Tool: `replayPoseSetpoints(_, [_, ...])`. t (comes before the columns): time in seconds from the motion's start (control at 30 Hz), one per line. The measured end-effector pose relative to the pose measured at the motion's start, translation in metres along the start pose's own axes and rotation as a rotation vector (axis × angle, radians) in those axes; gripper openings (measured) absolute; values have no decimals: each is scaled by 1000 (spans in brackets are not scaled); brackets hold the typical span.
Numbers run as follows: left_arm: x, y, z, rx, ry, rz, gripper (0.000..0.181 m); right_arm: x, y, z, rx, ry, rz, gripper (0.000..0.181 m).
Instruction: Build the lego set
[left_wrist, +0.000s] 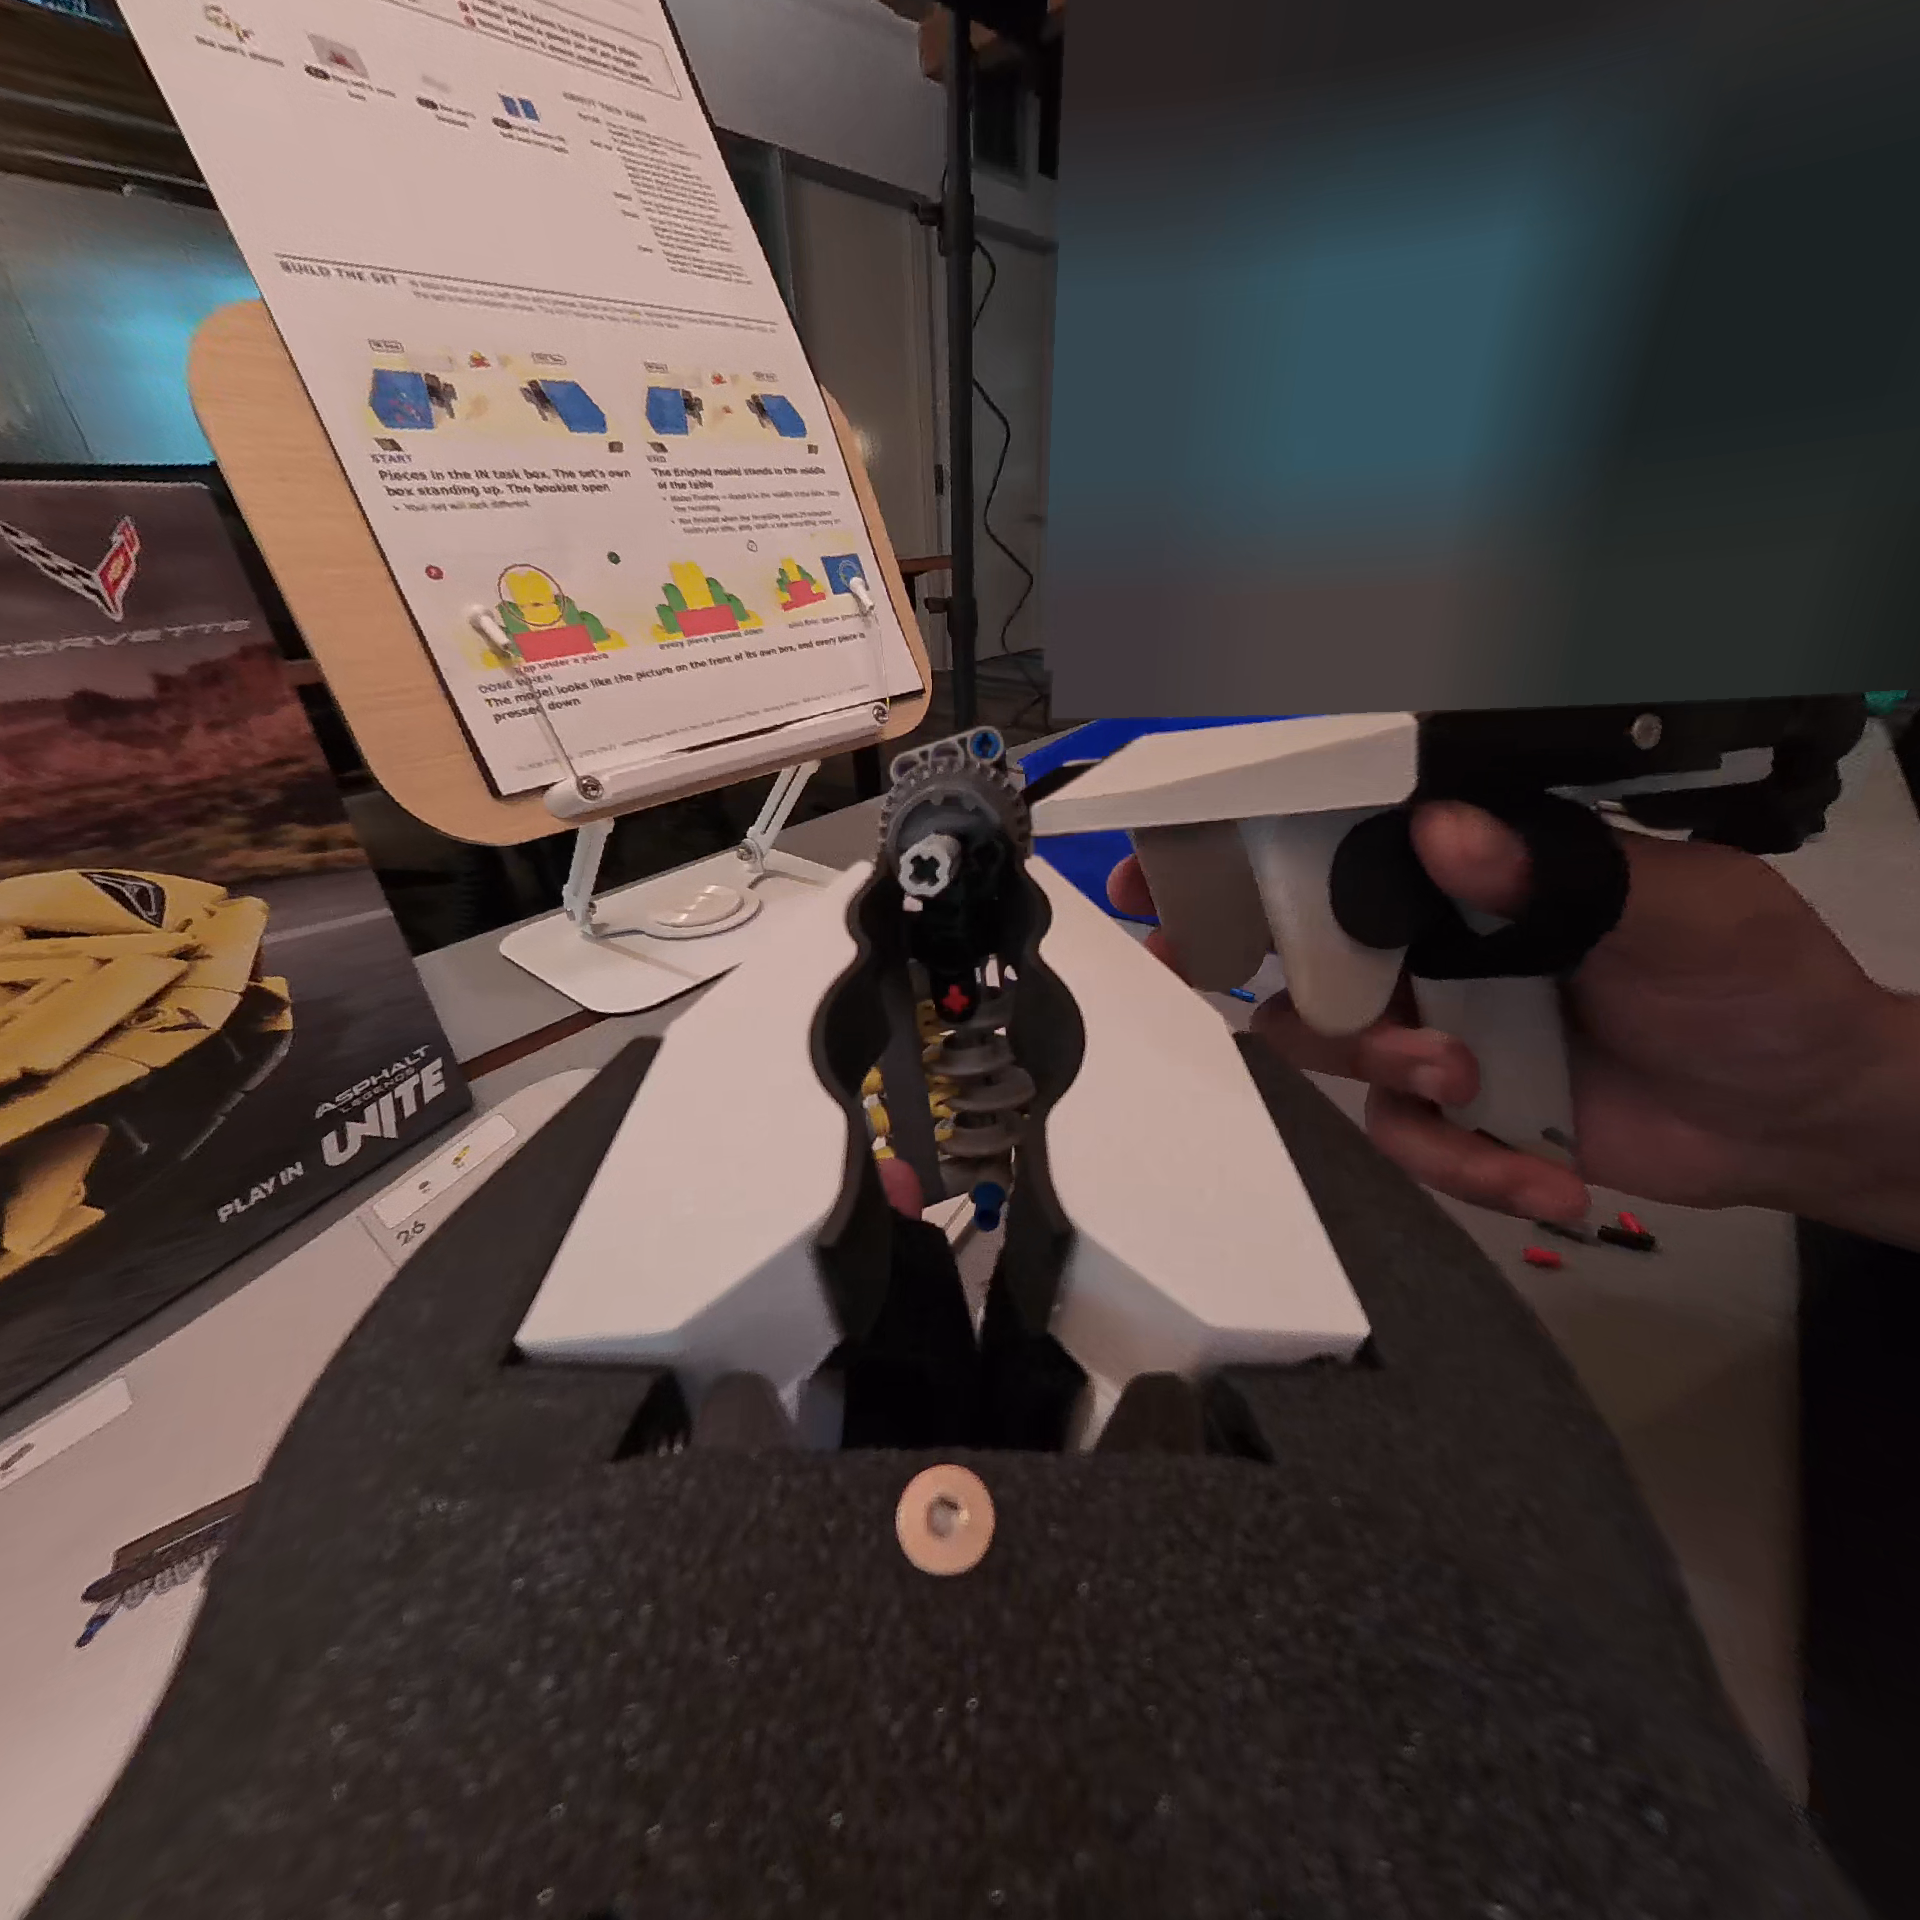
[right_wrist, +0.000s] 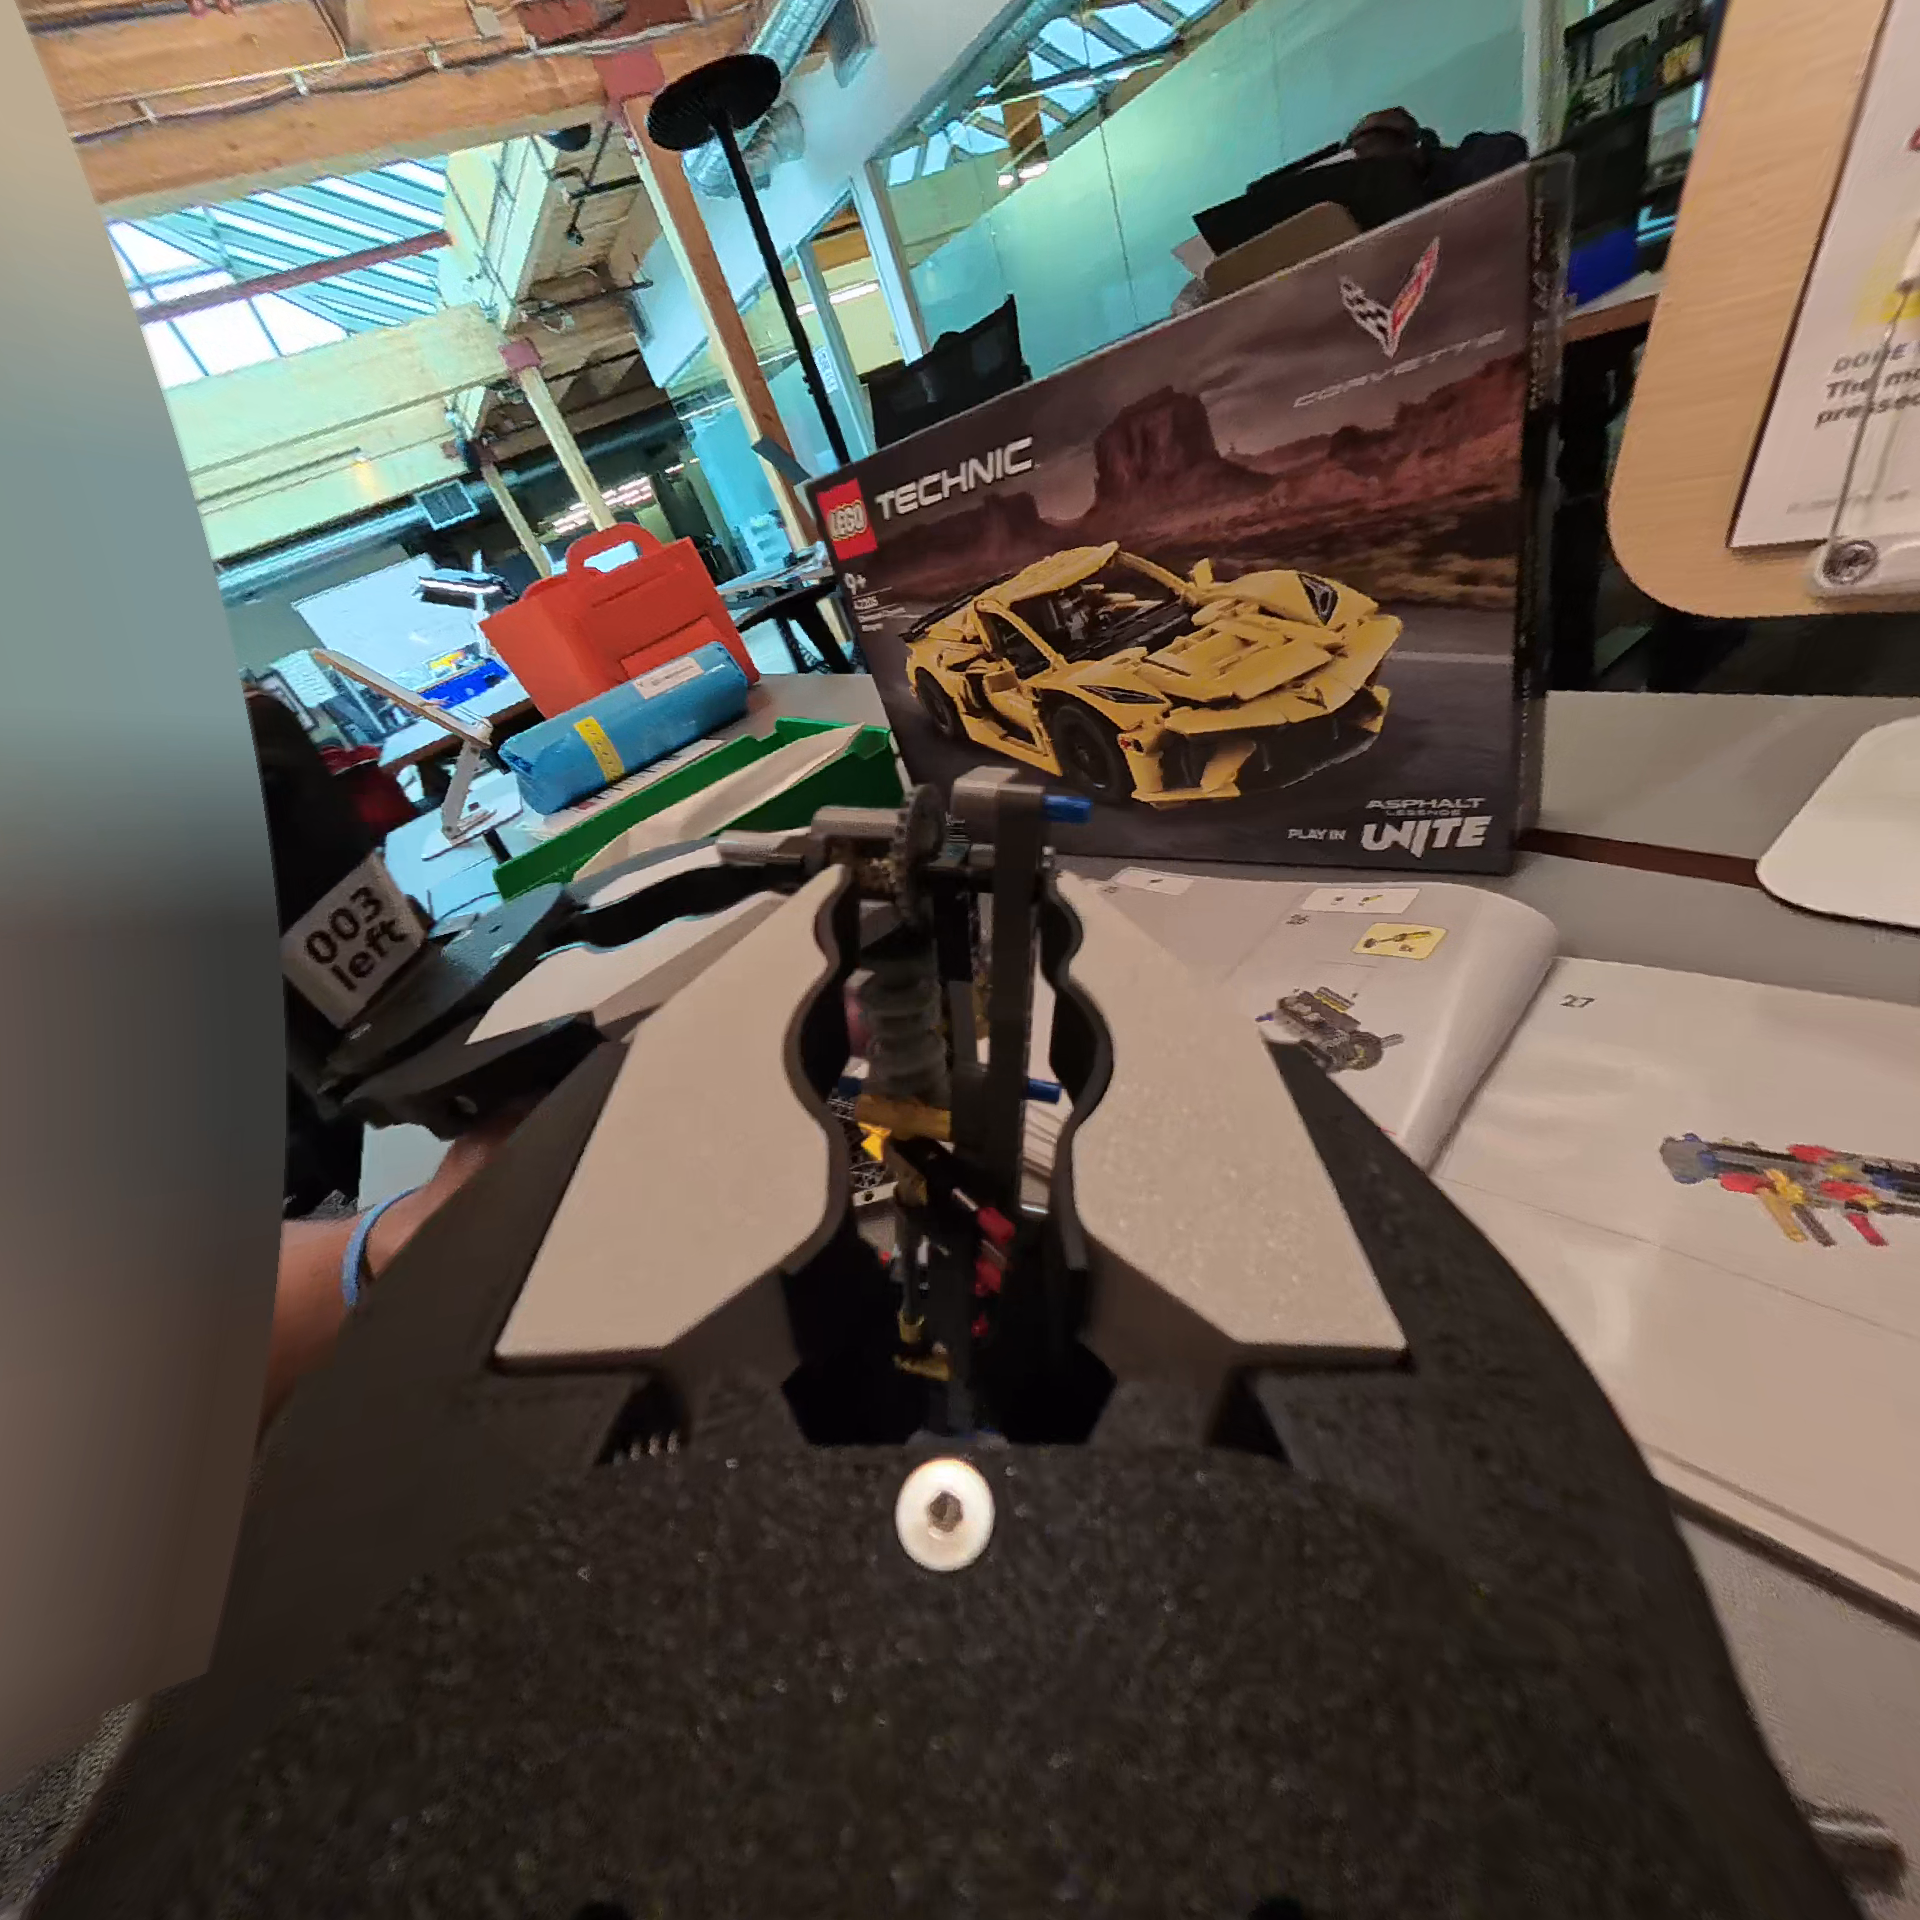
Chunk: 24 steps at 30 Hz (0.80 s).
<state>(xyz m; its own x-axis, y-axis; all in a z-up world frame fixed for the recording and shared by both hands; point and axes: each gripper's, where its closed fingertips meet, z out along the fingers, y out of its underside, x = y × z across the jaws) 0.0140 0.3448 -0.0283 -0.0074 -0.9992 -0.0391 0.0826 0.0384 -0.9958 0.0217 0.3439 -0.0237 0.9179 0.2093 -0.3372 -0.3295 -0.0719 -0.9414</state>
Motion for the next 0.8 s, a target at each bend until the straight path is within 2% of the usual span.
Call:
replayPoseSetpoints(0.03, [1,1,0,-1,-2,11,22,5,1,0,-6,19,-4,26])
replayPoseSetpoints(0.1, [2,2,1,-7,-10,24,17,7,2,0,-13,30,-6,26])
replayPoseSetpoints(0.23, [4,3,2,-10,-2,32,23,9,3,2,-6,57,-64,26])
replayPoseSetpoints(0.3, [4,3,1,-6,1,30,17,9,4,2,-11,57,-69,26])
replayPoseSetpoints(0.33, [4,3,1,-7,2,32,22,9,4,2,-16,55,-72,26])
replayPoseSetpoints(0.37, [4,3,1,-7,-1,37,16,9,4,2,-13,51,-75,26])
replayPoseSetpoints(0.4, [4,3,1,-6,-3,40,22,9,4,2,-12,46,-76,25])
replayPoseSetpoints(0.43, [5,2,1,-5,-5,39,16,9,4,1,-12,43,-78,25])
replayPoseSetpoints(0.5, [4,2,1,-3,-10,36,21,8,4,1,-7,47,-77,25])
replayPoseSetpoints(0.53, [4,2,1,-4,-10,35,16,8,4,2,-7,51,-85,25])
replayPoseSetpoints(0.57, [4,2,0,-5,-8,32,21,8,4,2,-9,52,-85,25])
replayPoseSetpoints(0.63, [4,2,0,-6,-11,27,16,8,3,1,-4,57,-90,25])
replayPoseSetpoints(0.8, [5,2,0,-8,-5,11,16,8,4,1,-1,71,-107,24])
